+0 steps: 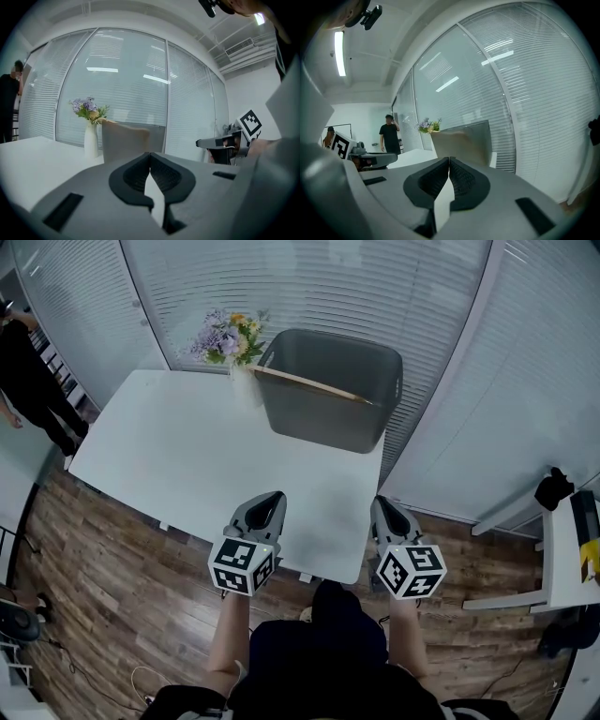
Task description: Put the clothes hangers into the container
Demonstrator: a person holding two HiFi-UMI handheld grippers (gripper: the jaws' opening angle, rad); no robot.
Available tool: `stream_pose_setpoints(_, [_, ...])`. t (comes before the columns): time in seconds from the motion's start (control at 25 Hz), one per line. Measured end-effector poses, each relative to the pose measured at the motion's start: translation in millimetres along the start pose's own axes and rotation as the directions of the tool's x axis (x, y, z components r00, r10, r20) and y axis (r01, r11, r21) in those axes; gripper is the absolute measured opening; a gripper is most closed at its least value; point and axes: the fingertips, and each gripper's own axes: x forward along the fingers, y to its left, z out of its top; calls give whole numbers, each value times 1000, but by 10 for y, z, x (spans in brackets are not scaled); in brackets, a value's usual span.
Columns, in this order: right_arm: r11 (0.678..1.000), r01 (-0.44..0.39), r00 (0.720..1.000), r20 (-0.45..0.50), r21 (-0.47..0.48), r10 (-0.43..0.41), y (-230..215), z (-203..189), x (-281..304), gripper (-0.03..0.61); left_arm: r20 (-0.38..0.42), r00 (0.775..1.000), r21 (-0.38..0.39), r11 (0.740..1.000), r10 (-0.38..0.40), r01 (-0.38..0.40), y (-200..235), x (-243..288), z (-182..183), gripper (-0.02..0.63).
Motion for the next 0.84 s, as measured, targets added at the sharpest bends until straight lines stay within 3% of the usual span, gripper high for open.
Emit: stream_pose_setpoints(0.84, [1000,-17,1000,1,16,17,38,31,-33,29,9,1000,-34,999,-10,11,-34,3,-37,11])
